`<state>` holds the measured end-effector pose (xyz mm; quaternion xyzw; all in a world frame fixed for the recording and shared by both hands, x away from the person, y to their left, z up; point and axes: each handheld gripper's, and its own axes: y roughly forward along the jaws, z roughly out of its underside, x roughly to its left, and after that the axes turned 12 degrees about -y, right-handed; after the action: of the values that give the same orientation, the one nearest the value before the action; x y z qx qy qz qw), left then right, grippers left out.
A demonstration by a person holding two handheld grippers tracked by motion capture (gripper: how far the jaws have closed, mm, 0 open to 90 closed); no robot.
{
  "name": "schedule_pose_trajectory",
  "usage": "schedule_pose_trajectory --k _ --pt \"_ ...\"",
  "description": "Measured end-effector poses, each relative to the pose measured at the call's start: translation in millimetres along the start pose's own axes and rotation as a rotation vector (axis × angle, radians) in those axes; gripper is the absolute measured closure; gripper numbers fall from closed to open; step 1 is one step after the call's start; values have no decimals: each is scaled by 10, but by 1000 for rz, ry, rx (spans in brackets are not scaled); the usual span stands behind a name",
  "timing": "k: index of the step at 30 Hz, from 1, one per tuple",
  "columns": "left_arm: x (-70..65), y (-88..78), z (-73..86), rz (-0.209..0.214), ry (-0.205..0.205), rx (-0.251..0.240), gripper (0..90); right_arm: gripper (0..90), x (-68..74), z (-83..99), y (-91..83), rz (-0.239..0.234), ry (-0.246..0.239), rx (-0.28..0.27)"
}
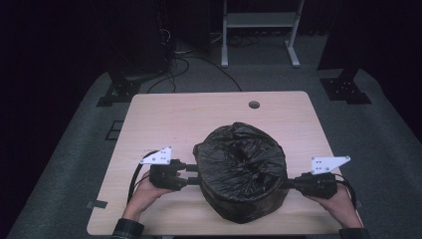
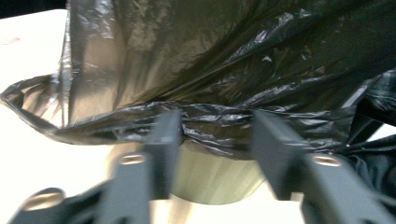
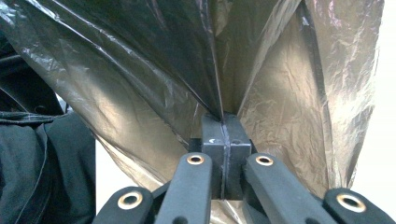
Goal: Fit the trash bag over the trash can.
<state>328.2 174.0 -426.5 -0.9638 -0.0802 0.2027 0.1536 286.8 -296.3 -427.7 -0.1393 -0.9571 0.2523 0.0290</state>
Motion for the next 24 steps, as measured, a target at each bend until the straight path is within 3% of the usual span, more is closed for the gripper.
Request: schedule_pose_trajectory --k 3,6,11,16,19,21,24 --pt "-32 47 -13 -3 36 36 880 900 -2 -3 0 -3 3 -6" --pt "-51 66 -6 -7 39 100 899 900 -5 -2 8 -4 1 1" --pt "-23 92 164 -63 18 204 899 900 -19 52 41 -2 13 33" --pt "-21 85 284 -109 21 278 898 900 -54 136 85 1 33 71" --pt "-27 38 296 -121 27 257 895 893 -64 151 92 10 33 75" --pt "-34 -40 258 -118 16 199 784 704 -61 132 60 29 23 43" --pt "-78 -166 186 -112 13 121 645 523 -68 95 -6 29 32 -11"
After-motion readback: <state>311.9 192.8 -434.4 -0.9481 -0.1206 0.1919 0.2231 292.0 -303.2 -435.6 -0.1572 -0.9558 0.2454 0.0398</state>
